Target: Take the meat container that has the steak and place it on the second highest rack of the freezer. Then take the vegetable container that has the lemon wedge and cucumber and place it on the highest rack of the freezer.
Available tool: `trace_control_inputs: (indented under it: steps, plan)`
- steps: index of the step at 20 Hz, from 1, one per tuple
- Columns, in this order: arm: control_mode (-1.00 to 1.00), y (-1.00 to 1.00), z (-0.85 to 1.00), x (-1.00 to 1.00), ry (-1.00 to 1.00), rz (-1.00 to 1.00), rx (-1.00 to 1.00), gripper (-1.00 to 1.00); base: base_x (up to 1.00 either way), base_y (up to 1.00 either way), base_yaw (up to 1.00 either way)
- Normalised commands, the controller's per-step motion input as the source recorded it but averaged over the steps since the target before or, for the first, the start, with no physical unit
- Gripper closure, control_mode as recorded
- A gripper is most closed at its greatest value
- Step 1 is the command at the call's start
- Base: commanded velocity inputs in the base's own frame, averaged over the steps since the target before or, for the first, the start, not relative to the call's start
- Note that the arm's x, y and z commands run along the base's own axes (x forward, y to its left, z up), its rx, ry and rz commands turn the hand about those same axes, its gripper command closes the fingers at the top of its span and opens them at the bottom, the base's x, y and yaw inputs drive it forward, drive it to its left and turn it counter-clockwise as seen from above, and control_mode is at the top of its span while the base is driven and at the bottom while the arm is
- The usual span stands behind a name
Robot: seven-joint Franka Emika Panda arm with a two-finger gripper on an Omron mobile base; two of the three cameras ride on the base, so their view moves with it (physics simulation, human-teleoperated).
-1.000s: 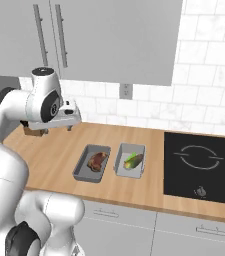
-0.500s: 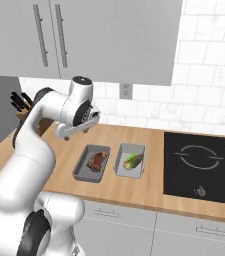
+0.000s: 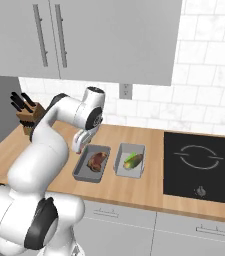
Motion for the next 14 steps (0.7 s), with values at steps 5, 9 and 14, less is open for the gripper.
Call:
trace_control_inputs:
  steps: [5,9,14]
  plan:
    - [-1.0,-0.05,-0.51,0.03,0.0,0.4,-0.03,-1.0,0.0,0.0,0.0]
    - [-1.0,0.0,-0.32,-0.39,-0.11,0.23,0.0,-1.0,0.0,0.0,0.0]
    - [-1.0,0.0,-0.21,-0.2,-0.12,0.12,0.0,-1.0,0.0,0.0,0.0]
